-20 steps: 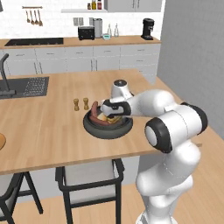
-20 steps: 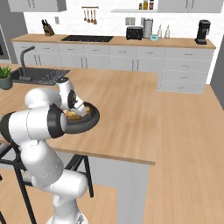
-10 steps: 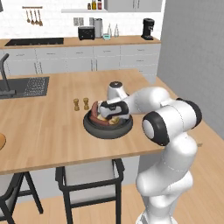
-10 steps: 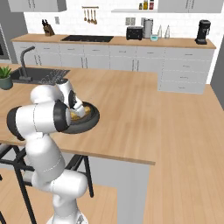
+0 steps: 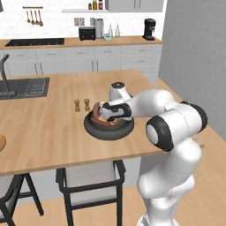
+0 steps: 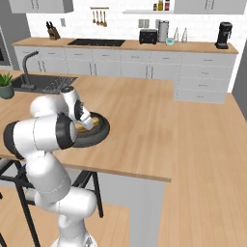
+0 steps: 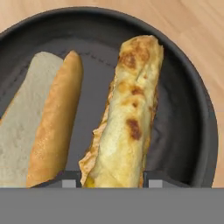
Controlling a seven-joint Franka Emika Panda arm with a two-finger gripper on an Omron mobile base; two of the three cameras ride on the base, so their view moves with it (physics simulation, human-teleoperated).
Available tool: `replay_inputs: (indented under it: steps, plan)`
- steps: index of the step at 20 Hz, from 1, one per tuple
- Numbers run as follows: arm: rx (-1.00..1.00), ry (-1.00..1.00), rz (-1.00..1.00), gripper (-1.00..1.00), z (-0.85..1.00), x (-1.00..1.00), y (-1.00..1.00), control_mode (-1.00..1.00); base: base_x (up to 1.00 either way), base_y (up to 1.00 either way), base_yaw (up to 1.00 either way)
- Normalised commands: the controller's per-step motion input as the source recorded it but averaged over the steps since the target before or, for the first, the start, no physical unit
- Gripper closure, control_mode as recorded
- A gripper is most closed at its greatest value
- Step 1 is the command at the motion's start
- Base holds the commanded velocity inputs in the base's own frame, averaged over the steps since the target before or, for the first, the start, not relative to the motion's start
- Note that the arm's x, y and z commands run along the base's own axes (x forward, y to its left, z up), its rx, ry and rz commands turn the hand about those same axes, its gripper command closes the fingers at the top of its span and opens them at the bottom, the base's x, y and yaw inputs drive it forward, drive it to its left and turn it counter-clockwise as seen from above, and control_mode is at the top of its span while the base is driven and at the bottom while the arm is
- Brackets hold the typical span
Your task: Place one bun and one sausage from the bowl on each plate.
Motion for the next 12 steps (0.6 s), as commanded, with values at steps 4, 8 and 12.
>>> replay_inputs:
  steps: [4, 8, 12]
  plan:
    - [0.08, -0.18, 0.0, 1.0, 0.72, -0.98, -0.65, -1.0, 0.0, 0.0, 0.0]
    - [0.13, -0.3, 0.0, 1.0, 0.79, -1.0, -0.87, -1.0, 0.0, 0.0, 0.0]
    - [0.08, -0.18, -0.02, 1.0, 0.67, -1.0, -0.71, -1.0, 0.0, 0.0, 0.0]
